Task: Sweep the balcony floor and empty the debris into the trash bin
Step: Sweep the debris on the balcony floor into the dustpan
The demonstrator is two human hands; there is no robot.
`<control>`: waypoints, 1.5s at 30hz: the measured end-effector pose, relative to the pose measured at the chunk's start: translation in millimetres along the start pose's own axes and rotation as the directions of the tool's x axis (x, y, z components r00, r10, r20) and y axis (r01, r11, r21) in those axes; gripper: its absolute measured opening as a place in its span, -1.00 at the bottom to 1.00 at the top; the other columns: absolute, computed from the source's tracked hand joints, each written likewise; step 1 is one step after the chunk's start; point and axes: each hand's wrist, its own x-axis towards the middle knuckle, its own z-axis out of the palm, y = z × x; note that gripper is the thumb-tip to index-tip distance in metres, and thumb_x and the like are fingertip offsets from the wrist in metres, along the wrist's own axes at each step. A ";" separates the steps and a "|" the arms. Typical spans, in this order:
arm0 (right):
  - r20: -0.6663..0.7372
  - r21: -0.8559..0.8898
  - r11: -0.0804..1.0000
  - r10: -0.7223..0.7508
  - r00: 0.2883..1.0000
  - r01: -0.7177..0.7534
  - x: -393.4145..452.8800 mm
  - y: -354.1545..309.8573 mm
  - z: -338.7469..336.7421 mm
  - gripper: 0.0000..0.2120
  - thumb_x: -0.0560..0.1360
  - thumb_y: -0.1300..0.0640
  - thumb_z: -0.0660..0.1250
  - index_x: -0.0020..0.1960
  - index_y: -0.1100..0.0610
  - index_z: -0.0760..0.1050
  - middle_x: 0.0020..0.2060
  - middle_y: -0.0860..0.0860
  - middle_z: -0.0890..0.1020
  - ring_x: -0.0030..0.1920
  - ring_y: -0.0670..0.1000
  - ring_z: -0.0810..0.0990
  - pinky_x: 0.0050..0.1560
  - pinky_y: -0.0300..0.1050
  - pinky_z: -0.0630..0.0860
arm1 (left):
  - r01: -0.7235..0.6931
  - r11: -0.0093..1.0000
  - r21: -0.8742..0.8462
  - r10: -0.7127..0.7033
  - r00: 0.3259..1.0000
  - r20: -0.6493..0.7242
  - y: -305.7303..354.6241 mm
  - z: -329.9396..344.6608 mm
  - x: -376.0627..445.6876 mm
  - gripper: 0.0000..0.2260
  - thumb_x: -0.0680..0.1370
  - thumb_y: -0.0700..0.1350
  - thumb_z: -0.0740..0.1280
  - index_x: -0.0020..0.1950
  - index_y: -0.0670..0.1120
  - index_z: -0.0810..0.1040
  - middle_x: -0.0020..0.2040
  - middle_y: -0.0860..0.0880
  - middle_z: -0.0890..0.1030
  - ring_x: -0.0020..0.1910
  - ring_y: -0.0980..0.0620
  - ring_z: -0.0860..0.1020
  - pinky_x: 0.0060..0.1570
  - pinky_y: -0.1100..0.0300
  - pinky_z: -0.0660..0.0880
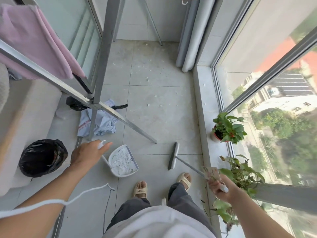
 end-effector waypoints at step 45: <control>-0.180 -0.513 0.855 -0.016 0.983 -0.080 -4.1 -3.6 -14.9 -0.90 0.59 0.24 0.19 -0.02 0.28 0.40 -0.46 0.08 0.40 -0.60 -0.07 0.33 -0.68 -0.30 0.27 | -0.307 0.951 0.013 0.296 0.927 0.231 150.9 34.7 62.9 -0.38 0.48 0.48 0.04 0.34 0.14 0.47 0.21 -0.06 0.60 0.15 -0.15 0.56 0.01 0.09 0.45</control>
